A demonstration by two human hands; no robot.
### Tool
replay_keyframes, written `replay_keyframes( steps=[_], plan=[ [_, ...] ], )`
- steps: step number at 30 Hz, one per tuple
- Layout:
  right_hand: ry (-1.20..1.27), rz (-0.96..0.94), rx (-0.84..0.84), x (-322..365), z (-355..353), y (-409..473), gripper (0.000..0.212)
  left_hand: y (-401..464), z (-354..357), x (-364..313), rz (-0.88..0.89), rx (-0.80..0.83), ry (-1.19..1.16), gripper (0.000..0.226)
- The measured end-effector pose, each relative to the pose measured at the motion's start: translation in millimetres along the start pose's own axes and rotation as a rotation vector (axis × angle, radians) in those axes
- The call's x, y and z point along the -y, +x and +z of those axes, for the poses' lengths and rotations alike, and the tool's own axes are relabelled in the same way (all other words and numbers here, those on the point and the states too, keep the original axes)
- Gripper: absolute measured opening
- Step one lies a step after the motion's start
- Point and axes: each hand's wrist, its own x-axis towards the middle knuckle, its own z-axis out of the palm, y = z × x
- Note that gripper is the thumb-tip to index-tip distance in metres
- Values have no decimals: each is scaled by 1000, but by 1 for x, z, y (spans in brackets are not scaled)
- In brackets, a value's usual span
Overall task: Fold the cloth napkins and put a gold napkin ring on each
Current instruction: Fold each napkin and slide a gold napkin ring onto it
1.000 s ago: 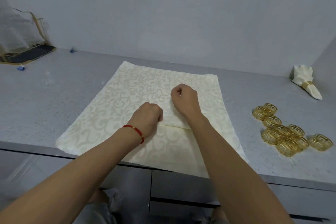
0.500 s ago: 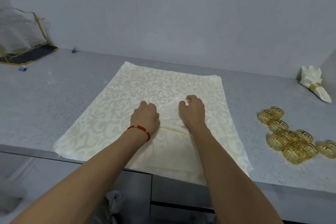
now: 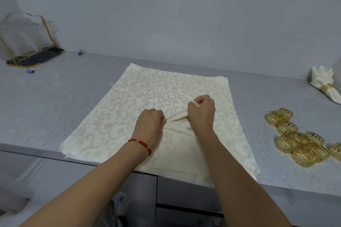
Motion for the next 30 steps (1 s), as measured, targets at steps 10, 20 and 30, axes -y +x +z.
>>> replay_keyframes(
  steps=[10, 20, 30],
  plan=[
    [-665, -922, 268, -22, -56, -8, 10, 4, 0, 3, 197, 29, 87, 17],
    [-659, -520, 725, 11, -72, 17, 10, 23, -18, 4, 302, 293, 147, 22],
    [-1079, -226, 986, 39, -39, 71, 84, 35, -14, -4, -58, 352, -271, 19]
  ],
)
